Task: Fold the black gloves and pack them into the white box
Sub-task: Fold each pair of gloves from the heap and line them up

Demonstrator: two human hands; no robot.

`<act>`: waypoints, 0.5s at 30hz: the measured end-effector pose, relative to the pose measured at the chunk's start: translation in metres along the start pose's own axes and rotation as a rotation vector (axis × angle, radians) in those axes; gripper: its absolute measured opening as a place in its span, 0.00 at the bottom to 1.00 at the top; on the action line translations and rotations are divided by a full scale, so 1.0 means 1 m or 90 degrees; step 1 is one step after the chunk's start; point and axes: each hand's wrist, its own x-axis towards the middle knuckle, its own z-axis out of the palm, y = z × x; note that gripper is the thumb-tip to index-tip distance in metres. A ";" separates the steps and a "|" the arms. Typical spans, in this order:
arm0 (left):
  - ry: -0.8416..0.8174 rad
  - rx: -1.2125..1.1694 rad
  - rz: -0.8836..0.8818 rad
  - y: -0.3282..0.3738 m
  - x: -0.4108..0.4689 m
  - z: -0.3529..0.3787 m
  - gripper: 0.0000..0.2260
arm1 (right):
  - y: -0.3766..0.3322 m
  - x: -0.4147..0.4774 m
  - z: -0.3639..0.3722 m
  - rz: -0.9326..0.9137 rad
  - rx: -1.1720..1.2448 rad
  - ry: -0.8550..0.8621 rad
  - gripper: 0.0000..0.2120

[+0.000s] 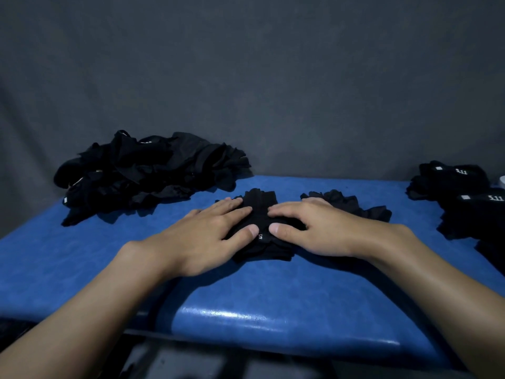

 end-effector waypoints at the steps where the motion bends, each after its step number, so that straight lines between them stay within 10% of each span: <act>1: 0.018 -0.005 0.018 -0.001 -0.001 -0.001 0.33 | 0.000 0.000 0.002 -0.001 0.001 0.002 0.32; 15: 0.058 -0.046 0.138 -0.008 -0.009 -0.009 0.28 | -0.013 -0.011 -0.011 -0.098 0.111 0.083 0.14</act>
